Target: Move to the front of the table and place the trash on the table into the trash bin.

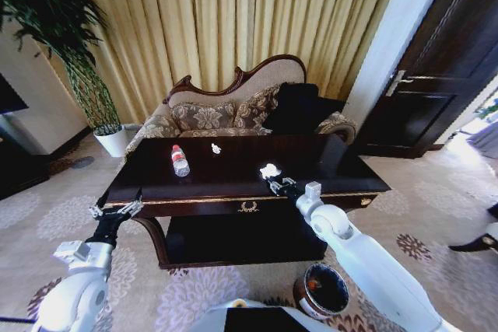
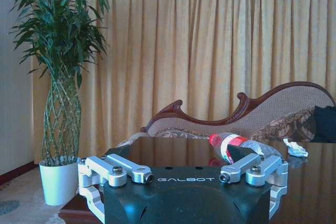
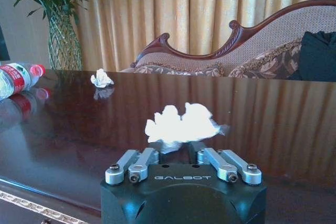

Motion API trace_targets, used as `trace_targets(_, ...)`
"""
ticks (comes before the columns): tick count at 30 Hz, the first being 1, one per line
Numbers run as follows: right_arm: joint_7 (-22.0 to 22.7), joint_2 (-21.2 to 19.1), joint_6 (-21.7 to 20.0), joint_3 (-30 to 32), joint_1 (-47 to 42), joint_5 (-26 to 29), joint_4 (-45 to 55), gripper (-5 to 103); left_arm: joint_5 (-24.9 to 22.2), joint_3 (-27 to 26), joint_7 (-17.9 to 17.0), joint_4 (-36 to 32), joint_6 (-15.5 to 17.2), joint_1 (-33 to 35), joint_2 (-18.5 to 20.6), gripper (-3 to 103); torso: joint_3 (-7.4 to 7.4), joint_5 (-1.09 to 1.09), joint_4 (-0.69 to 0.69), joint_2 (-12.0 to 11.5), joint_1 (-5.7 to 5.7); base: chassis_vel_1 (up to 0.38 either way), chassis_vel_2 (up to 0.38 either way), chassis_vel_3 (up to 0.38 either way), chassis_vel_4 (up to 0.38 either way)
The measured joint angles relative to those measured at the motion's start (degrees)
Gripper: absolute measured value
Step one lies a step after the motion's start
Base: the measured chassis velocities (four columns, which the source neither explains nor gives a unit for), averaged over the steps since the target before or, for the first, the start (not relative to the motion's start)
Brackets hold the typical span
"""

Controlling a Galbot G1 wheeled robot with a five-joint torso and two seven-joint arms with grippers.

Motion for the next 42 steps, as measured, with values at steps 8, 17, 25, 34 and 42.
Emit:
trace_targets(8, -0.52, -0.08, 0.64, 2.85, -2.55, 0.23, 1.37, 3, 0.53, 0.62, 0.00, -0.04, -0.16, 0.09, -0.29, 100, 0.00, 0.00, 0.00, 0.00, 0.00, 0.000, 0.000, 0.000, 0.000)
trace_targets(17, -0.42, -0.27, 1.32, 9.67, -6.48, 1.34, 3.60, 0, 0.40, 1.13, 0.01, 0.29, -0.19, -0.66, 0.48, 100, 0.00, 0.01, -0.01, 0.00, 0.00, 0.000, 0.000, 0.000, 0.000)
trace_targets(25, 7.61, -0.61, 4.55, 18.44, -10.26, -4.13, 5.48, 0, -1.33, 0.32, 0.03, 2.95, -0.44, -2.02, 2.18, 100, 0.00, 0.00, -0.01, 0.00, 0.00, 0.000, 0.000, 0.000, 0.000)
trace_targets(34, 10.99, 0.69, 3.83, 22.25, -12.56, -5.83, 6.22, 0, -3.57, -0.59, 0.21, 5.76, -0.28, -4.36, 5.42, 100, 0.00, 0.00, 0.00, 0.01, 0.00, 0.000, 0.000, 0.000, 0.000)
trace_targets(42, 11.29, 0.82, 4.69, 24.15, -15.44, -9.26, 4.45, 0, -4.24, 0.27, 0.38, 7.22, 0.46, -6.42, 6.33, 100, 0.00, 0.00, -0.01, 0.00, 0.00, 0.000, 0.000, 0.000, 0.000)
